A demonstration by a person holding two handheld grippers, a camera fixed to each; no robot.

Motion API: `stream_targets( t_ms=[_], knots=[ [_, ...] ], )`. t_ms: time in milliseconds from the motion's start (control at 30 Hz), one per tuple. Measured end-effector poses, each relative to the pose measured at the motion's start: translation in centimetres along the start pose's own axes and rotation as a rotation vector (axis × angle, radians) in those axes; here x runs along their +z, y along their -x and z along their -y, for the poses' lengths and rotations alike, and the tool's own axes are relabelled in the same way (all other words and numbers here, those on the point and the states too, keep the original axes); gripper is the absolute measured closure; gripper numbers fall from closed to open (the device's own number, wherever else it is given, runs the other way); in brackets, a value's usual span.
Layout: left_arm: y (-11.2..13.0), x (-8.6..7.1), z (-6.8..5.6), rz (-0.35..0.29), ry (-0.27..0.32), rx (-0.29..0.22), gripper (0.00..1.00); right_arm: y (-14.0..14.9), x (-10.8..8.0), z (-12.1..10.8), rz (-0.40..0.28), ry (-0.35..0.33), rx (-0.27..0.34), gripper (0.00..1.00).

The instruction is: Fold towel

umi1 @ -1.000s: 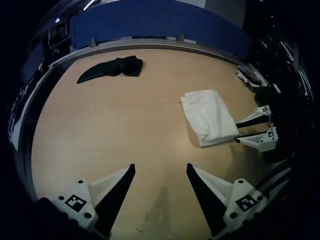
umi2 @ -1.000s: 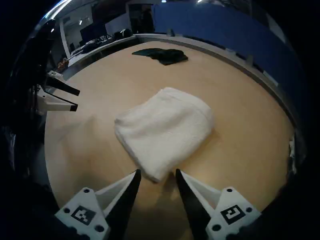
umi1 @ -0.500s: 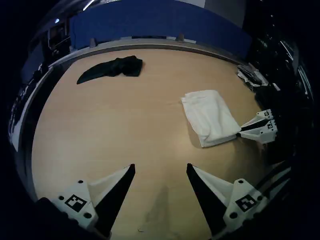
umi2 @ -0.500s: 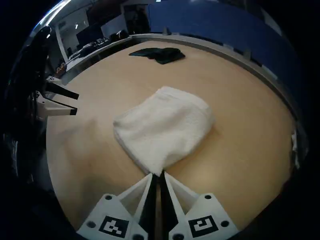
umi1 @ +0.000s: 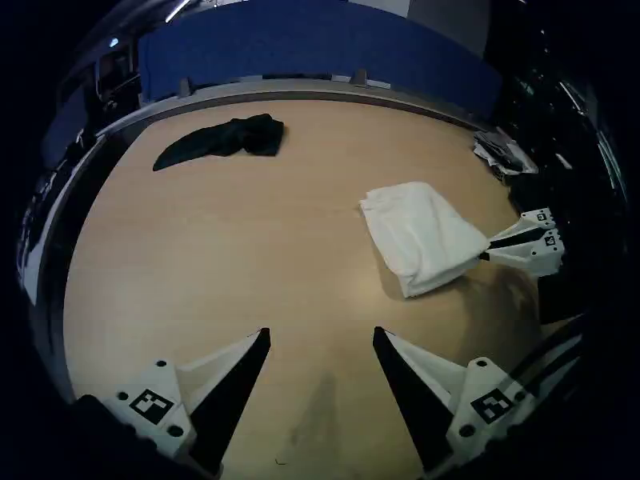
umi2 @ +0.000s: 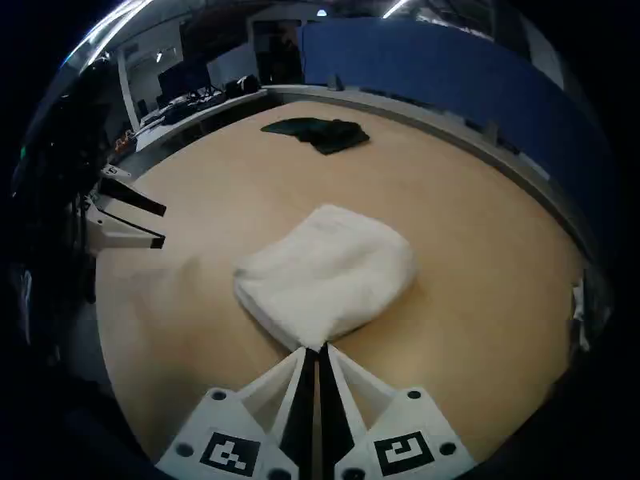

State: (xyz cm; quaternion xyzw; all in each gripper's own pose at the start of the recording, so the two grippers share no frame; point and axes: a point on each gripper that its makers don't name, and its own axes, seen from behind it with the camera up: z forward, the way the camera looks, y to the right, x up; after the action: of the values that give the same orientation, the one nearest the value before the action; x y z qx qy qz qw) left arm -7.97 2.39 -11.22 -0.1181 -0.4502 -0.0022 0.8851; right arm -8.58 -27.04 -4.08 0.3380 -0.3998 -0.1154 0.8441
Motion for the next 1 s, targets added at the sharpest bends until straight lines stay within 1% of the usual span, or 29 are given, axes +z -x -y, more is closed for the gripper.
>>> stream_targets(
  t_ms=[167, 300, 567, 767, 1000],
  knots=[
    [-0.3, -0.2, -0.1, -0.010, 0.001, -0.002, 0.04, -2.8, -1.6, -0.3, -0.064, 0.013, -0.017, 0.97],
    [-0.6, -0.4, -0.2, -0.021, 0.005, -0.001, 0.04, -5.2, -3.2, -0.5, -0.116, 0.028, -0.032, 0.97],
    [-1.2, -0.7, -0.8, -0.034, 0.011, 0.001, 0.04, -8.8, -6.3, -0.9, -0.193, 0.053, -0.066, 0.97],
    [-1.5, -0.8, -1.1, -0.042, 0.015, 0.003, 0.04, -10.1, -7.7, -1.7, -0.221, 0.074, -0.083, 0.97],
    [-1.7, -1.0, -1.5, -0.047, 0.017, 0.007, 0.04, -11.0, -8.9, -2.3, -0.244, 0.094, -0.085, 0.97]
  ],
)
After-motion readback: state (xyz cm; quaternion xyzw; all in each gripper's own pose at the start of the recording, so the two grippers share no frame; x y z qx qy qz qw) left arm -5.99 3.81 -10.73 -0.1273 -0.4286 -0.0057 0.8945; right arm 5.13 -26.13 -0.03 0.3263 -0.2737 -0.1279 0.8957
